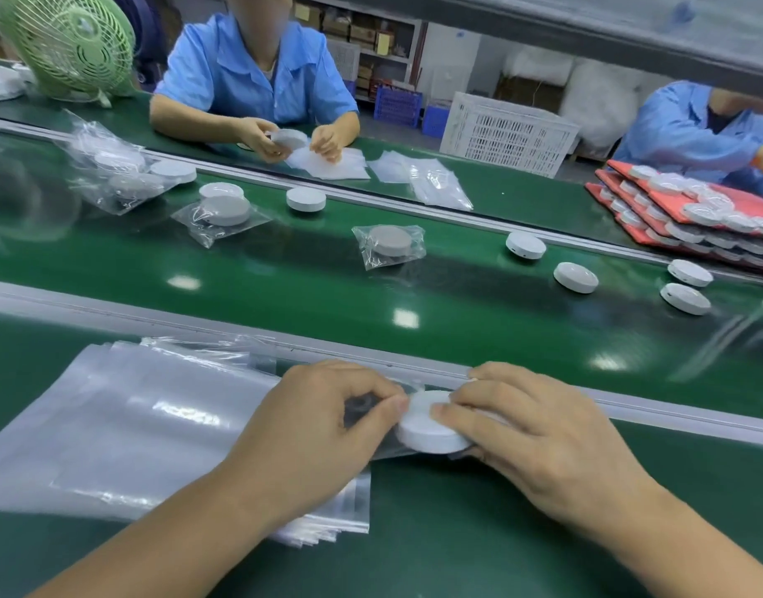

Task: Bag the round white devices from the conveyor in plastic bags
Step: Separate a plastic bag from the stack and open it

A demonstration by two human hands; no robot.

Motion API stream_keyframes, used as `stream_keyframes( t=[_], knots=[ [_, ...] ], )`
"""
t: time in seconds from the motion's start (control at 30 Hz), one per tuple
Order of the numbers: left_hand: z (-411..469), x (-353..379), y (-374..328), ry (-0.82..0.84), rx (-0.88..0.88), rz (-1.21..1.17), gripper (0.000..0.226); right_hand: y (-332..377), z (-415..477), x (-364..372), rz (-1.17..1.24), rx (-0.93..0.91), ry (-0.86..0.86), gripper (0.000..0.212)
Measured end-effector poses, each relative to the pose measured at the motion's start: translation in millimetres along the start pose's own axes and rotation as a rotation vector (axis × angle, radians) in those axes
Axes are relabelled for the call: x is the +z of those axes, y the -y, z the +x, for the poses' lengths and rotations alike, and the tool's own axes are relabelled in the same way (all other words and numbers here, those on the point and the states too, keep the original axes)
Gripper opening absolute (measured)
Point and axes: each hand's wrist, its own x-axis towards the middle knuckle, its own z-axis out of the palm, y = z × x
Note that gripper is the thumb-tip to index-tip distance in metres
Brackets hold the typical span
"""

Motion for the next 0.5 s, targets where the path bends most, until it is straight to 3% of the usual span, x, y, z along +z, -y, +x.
stream_keyframes(
  t=[0.1,0.17,0.23,0.33,0.43,0.5],
  knots=[
    [-1.7,-2.4,-7.9,0.167,-0.024,-0.289,0.017,7.5,3.6,4.0,0.071,0.021,-0.092,0.02],
    [-3.0,-3.7,-9.4,0.225,0.013,-0.241,0.045,15.4,4.8,8.7,0.2,0.119,-0.182,0.02],
    [-3.3,-1.1,-11.4,0.134,0.101,-0.114,0.054,24.9,8.6,11.6,0.345,0.314,-0.283,0.026],
    [-6.5,7.2,-22.3,-0.093,0.147,-0.223,0.035,29.1,18.4,4.7,0.643,0.544,-0.264,0.037],
    [-5.5,9.0,-32.9,-0.246,0.049,-0.495,0.012,25.6,29.7,-6.9,0.97,0.588,-0.099,0.055],
    [-1.6,4.4,-37.0,-0.278,-0.01,-0.562,0.005,25.2,38.1,-8.1,1.103,0.595,-0.048,0.055]
  ],
)
